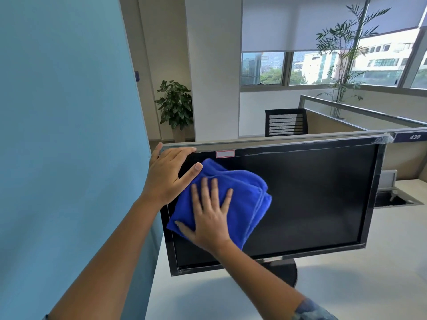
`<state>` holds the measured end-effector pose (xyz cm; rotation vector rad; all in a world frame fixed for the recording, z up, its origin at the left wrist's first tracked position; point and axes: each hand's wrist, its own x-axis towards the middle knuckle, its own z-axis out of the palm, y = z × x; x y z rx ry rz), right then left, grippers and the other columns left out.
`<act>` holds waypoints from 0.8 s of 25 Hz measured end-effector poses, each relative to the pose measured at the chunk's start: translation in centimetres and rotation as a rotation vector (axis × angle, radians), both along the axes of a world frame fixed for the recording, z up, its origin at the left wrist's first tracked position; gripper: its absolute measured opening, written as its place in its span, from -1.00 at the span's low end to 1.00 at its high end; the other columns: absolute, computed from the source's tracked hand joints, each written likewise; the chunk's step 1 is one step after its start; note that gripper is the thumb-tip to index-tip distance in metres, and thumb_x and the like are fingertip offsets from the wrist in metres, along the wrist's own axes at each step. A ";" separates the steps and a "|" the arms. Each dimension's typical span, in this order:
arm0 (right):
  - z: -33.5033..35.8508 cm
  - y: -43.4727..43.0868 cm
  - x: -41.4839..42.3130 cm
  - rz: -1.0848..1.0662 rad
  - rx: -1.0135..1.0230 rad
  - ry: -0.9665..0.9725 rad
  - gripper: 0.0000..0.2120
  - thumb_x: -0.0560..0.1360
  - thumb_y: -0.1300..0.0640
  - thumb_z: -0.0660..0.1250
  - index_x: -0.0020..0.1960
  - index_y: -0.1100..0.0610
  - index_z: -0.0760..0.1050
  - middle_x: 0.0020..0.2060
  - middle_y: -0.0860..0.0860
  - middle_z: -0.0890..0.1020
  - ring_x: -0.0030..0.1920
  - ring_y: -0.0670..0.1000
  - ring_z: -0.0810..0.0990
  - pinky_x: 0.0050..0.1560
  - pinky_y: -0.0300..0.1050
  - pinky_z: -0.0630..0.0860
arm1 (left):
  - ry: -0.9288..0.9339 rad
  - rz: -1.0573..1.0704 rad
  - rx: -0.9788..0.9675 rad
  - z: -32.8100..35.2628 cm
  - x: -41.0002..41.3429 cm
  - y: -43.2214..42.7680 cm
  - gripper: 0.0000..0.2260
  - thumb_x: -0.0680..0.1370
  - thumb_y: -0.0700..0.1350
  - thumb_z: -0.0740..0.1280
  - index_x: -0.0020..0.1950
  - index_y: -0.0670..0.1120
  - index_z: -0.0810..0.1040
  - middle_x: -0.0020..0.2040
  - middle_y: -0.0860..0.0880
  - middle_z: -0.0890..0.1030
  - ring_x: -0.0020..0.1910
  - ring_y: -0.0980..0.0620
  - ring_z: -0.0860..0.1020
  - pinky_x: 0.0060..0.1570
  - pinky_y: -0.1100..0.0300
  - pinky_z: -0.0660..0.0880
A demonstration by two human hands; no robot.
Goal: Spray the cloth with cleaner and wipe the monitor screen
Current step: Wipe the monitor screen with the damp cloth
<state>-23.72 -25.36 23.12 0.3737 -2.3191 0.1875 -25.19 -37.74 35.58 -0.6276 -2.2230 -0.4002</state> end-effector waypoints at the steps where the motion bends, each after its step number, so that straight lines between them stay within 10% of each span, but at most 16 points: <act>1: -1.0 -0.6 0.2 0.042 0.059 -0.002 -0.17 0.42 -0.34 0.16 0.51 0.13 0.10 0.50 0.14 0.12 0.51 0.19 -0.08 0.39 0.40 -0.18 | 0.004 -0.002 0.003 0.0 0.0 0.0 -0.33 0.57 0.35 -0.13 0.29 -0.07 0.50 0.20 0.01 0.58 0.24 0.02 0.47 0.44 0.00 -0.04; 11: -13.6 2.3 4.1 0.182 0.467 -0.326 -0.29 0.43 -0.29 0.16 0.48 0.01 0.19 0.44 -0.02 0.24 0.45 0.09 0.14 0.41 0.32 -0.28 | 0.034 0.066 -0.074 -0.5 0.2 0.2 -0.34 0.53 0.38 -0.05 0.32 -0.06 0.46 0.24 0.00 0.54 0.27 0.01 0.44 0.46 -0.06 -0.09; 20: -14.8 6.5 5.9 0.201 0.434 -0.245 -0.44 0.39 -0.16 0.23 0.37 -0.07 0.36 0.32 -0.09 0.47 0.38 0.03 0.30 0.31 0.30 0.28 | 0.059 0.124 -0.139 -0.6 0.2 0.3 -0.33 0.50 0.41 0.00 0.31 -0.07 0.44 0.24 -0.02 0.52 0.27 -0.03 0.43 0.46 -0.06 -0.12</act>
